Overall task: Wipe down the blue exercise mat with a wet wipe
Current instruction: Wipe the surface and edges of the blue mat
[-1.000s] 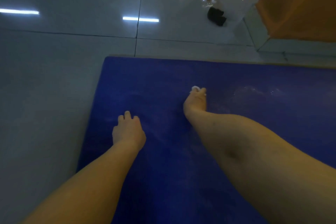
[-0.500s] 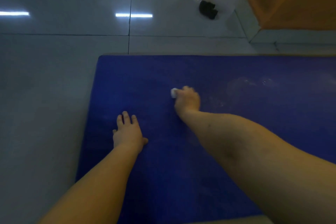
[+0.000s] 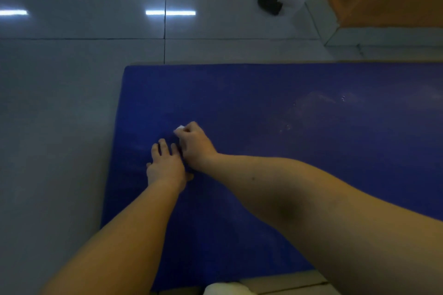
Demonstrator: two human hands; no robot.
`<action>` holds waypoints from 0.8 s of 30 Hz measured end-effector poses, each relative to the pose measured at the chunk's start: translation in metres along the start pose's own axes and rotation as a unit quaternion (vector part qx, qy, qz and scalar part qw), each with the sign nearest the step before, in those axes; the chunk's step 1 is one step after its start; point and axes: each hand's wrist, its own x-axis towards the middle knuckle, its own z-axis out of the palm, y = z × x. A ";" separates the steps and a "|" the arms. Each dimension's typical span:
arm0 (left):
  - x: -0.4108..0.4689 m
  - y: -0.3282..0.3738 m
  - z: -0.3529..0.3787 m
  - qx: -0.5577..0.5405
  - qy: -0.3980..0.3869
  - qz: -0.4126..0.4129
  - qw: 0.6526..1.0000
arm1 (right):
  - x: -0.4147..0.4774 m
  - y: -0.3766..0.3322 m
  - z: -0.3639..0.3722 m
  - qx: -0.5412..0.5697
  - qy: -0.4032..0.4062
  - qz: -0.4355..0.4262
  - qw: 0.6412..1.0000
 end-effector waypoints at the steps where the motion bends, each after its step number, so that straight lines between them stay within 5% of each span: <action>1: 0.000 0.000 0.001 -0.002 0.000 0.000 1.000 | 0.001 -0.001 0.004 -0.015 -0.019 -0.027 0.999; 6: 0.001 0.000 0.002 0.005 0.001 -0.002 1.000 | -0.001 0.045 -0.025 -0.056 0.021 -0.028 0.998; 9: 0.003 -0.001 0.002 0.013 0.001 0.000 1.000 | -0.007 0.092 -0.067 -0.070 0.111 0.118 0.984; 12: 0.003 -0.001 0.003 0.016 0.003 0.003 1.000 | -0.021 0.129 -0.104 -0.045 0.170 0.324 0.929; 15: 0.004 0.001 0.003 0.026 0.007 0.001 1.000 | -0.022 0.130 -0.110 0.026 0.206 0.427 0.880; 18: 0.004 0.002 0.002 0.025 0.006 0.000 1.000 | -0.008 0.091 -0.088 0.062 0.194 0.396 0.896; 24: 0.002 0.001 0.000 0.017 0.001 -0.005 1.000 | -0.012 -0.013 -0.008 0.124 0.030 0.132 0.983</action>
